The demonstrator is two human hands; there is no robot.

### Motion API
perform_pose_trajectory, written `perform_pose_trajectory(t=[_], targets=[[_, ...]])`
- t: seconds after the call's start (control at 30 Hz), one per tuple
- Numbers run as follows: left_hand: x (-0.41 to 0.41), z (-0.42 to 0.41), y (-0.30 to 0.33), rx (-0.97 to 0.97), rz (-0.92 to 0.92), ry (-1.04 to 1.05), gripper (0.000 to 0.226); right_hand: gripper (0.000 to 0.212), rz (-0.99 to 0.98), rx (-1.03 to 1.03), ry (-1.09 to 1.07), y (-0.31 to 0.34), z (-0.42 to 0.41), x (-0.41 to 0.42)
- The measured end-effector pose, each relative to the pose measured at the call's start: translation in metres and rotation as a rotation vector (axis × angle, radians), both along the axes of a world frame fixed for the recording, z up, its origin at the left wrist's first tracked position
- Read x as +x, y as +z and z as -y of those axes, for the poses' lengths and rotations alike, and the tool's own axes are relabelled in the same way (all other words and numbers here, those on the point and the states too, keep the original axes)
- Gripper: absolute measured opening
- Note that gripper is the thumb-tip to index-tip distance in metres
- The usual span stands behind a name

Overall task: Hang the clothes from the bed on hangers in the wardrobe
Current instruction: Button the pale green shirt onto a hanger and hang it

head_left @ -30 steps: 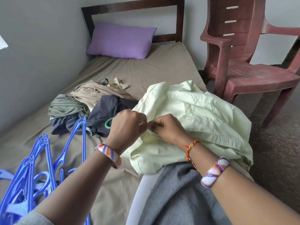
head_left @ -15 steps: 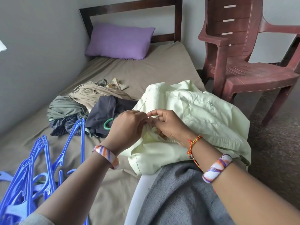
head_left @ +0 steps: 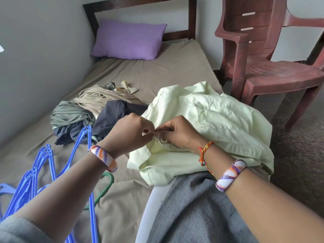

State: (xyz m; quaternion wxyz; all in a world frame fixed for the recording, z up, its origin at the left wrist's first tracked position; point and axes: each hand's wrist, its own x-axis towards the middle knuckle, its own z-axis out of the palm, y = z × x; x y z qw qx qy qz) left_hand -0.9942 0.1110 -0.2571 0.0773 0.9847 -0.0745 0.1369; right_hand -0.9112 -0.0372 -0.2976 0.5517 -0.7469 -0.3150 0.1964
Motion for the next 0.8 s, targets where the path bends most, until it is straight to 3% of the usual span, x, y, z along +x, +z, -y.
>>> perform_pose_trajectory(t=[0.1, 0.3, 0.5, 0.6, 0.8], targets=[[0.001, -0.001, 0.005, 0.042, 0.139, -0.016, 0.029, 0.031, 0.042, 0.008, -0.011, 0.006, -0.001, 0.002], [0.001, 0.003, -0.003, -0.023, 0.323, 0.067, 0.028, 0.019, -0.052, 0.129, -0.124, 0.006, -0.008, 0.001], [0.010, 0.012, -0.003, 0.070, 0.385, 0.083, 0.024, 0.037, -0.064, 0.295, -0.284, -0.006, -0.013, -0.006], [0.014, 0.012, -0.001, 0.057, 0.290, 0.063, 0.021, 0.034, -0.082, 0.261, -0.255, -0.008, -0.006, -0.002], [0.011, 0.000, 0.017, 0.043, -0.079, -0.025, 0.015, 0.007, -0.035, 0.087, -0.041, -0.001, 0.000, 0.000]])
